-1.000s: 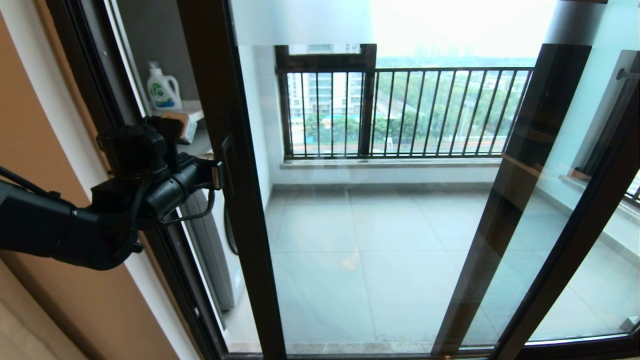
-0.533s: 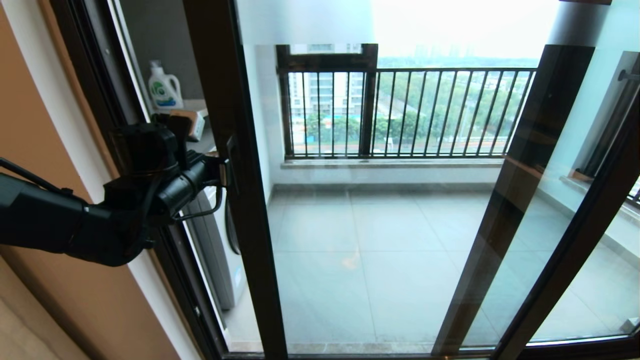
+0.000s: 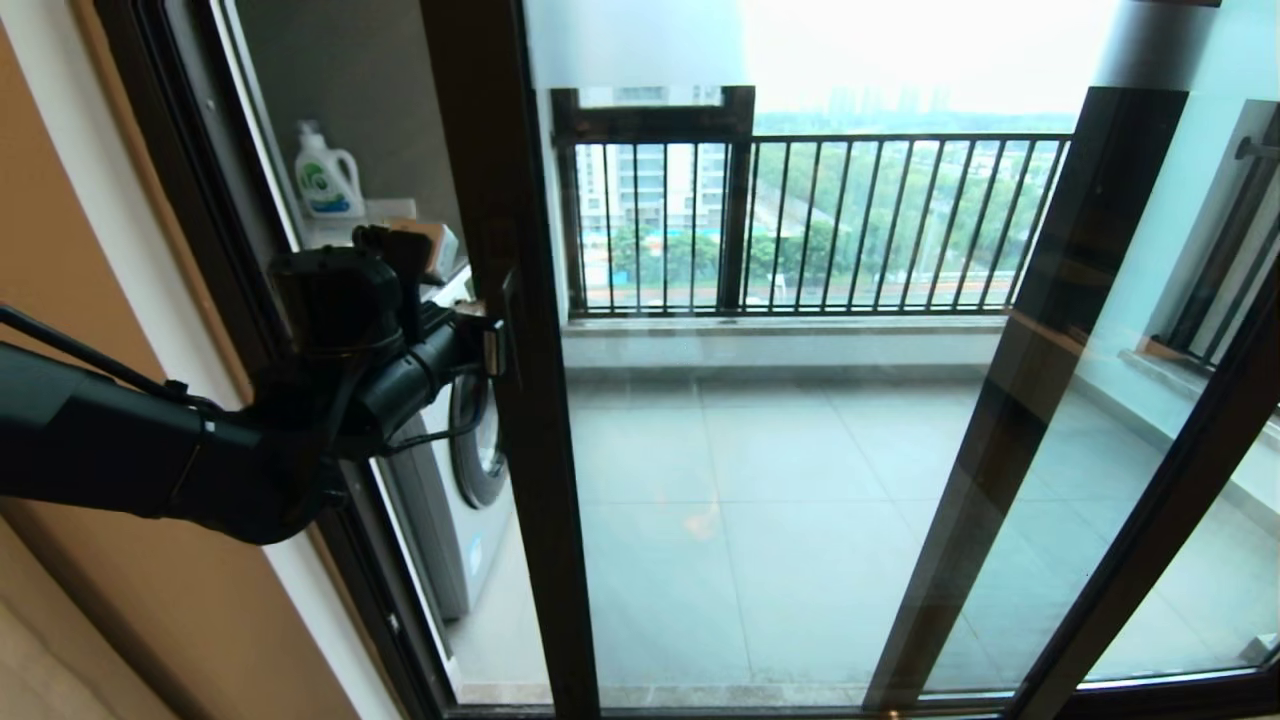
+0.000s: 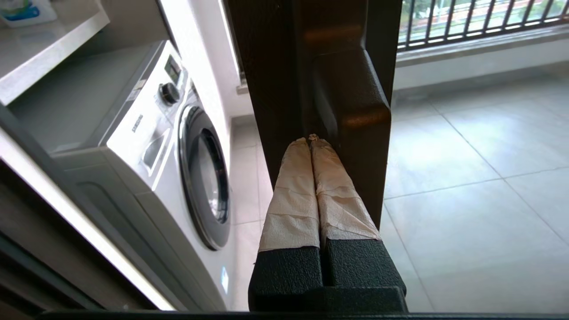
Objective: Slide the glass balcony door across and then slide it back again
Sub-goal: Open the slid door
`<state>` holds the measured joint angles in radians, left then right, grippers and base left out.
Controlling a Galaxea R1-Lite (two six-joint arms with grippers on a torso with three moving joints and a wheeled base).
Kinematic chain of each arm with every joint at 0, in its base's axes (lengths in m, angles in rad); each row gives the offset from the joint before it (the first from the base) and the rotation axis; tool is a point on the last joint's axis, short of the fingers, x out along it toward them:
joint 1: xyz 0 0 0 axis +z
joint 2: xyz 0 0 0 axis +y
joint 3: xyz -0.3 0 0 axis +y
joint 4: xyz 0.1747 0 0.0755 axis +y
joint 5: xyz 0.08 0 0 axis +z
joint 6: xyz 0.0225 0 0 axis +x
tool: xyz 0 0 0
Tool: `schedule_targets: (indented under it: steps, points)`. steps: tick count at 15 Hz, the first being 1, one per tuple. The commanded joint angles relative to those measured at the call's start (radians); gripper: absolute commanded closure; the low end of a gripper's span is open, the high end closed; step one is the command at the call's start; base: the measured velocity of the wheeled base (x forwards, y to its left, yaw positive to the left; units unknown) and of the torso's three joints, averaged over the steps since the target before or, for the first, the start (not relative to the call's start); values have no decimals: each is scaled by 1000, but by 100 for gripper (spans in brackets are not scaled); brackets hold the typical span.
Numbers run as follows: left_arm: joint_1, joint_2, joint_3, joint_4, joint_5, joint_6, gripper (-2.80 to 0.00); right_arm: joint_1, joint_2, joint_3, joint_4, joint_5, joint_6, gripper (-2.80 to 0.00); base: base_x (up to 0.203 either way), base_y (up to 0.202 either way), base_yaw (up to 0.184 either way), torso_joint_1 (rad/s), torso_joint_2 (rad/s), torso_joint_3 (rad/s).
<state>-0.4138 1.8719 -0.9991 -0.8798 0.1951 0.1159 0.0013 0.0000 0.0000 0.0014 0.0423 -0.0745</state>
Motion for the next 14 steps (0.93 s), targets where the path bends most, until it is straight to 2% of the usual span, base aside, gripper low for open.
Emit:
schedule_targets:
  steps: [1,4,8,10,14]
  points:
    - [-14,13,-4,-2,13,1,0,0,-2,3,0,1,-1,0,0,0,0,0,0,0]
    - [-54,17,-21,1,19,1,0,0,-2,3,0,1,-1,0,0,0,0,0,0,0]
    - [-136,61,-56,-1,86,5,0,0,-2,3,0,1,-1,0,0,0,0,0,0,0]
    - [-145,71,-59,-2,88,30,0,0,-2,3,0,1,-1,0,0,0,0,0,0,0]
    - [-166,109,-114,-1,93,37,0,0,-2,3,0,1,-1,0,0,0,0,0,0,0]
